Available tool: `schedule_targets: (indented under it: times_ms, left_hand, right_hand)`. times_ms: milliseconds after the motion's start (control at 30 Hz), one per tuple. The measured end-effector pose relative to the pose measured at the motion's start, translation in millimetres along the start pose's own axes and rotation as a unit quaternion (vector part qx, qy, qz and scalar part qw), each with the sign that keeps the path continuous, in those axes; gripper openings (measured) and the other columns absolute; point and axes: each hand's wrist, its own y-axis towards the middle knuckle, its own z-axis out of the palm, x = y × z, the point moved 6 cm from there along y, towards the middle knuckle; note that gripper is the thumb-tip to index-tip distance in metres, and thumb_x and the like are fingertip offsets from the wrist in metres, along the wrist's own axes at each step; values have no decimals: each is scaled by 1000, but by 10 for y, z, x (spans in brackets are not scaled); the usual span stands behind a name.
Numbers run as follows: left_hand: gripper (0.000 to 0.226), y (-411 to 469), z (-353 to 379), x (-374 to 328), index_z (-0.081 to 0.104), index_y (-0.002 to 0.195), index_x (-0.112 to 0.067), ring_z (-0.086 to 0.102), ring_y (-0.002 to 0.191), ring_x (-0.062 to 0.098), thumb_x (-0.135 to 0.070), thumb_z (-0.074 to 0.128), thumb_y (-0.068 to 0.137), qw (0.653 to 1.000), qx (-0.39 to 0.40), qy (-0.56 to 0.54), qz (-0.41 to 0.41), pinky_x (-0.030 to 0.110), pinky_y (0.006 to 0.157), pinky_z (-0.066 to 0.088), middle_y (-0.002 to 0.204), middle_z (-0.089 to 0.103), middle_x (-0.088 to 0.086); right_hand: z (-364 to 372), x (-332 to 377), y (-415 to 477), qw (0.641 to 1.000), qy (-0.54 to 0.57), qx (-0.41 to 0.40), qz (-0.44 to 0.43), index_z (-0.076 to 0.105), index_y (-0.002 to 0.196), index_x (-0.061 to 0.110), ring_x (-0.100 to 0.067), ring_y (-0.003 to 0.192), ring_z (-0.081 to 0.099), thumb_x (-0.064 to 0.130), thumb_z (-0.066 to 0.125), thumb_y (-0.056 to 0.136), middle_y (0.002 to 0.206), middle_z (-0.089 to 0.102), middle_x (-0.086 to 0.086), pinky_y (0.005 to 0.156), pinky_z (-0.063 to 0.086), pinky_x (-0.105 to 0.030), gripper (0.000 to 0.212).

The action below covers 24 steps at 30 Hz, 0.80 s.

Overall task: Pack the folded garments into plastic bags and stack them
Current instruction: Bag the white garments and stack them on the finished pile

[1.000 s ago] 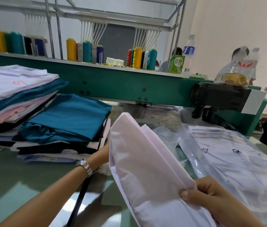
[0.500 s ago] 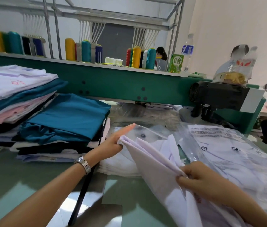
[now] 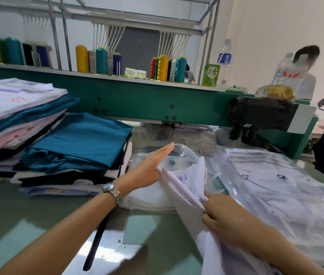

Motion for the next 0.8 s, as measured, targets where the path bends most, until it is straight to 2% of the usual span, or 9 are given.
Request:
schedule_targets:
  times_ms: [133,233,367,467,567,667,733,800]
  left_hand:
    - [99,30,37,-33,11,156,-21,4,149,3,24,35,71,1000,6,6,7,24,122,8,163,8,-10]
    - [100,36,61,-57,10,157,-22,3,149,2,24,34,71,1000,12,16,14,25,122,8,163,6,-12]
    - [99,2,46,-133,14,156,-22,7,148,1,25,32,71,999,6,30,26,24,122,13,162,8,-15]
    - [97,-33,59,-260,17,156,-21,13,148,5,25,33,72,996,-1,63,55,35,121,19,162,11,-15]
    - [101,-74,77,-370,16,156,-26,15,148,6,24,34,70,994,-10,87,64,50,120,15,161,11,-19]
    - [102,-117,99,-477,19,155,-24,15,148,5,26,33,67,993,-13,80,88,53,119,17,161,16,-15]
    - [103,-132,110,-529,21,154,-22,15,148,6,27,32,65,992,-9,74,101,52,118,21,161,17,-13]
    - [103,-133,108,-581,24,154,-22,18,148,7,27,33,64,992,-10,69,110,52,117,24,161,18,-15]
  right_hand:
    - [-19,41,60,999,-43,-7,-29,35,67,8,-22,69,35,15,40,86,78,31,0,69,32,-35,20]
    - [-53,50,109,998,-50,0,-37,23,64,15,-24,70,35,14,41,85,76,30,-2,66,28,-33,28]
    - [-125,-9,212,998,-58,8,-21,23,63,13,-28,74,41,14,43,86,74,36,-6,69,36,-38,31]
    - [-217,-104,316,999,-33,11,14,28,62,12,-27,73,44,16,47,87,70,38,-7,62,29,-32,32]
    - [-294,-207,447,999,-15,1,33,29,62,10,-28,69,43,15,49,87,66,38,-8,58,26,-34,32]
    - [-275,-233,619,998,17,-11,64,30,59,10,-26,67,43,12,49,85,64,42,-9,55,24,-33,33]
    - [-327,-242,698,994,67,-11,88,37,61,9,-22,64,45,10,49,85,65,48,-9,48,29,-23,27]
    - [-375,-195,764,987,123,-13,99,43,69,11,-15,60,45,6,48,88,64,45,-1,47,35,-10,21]
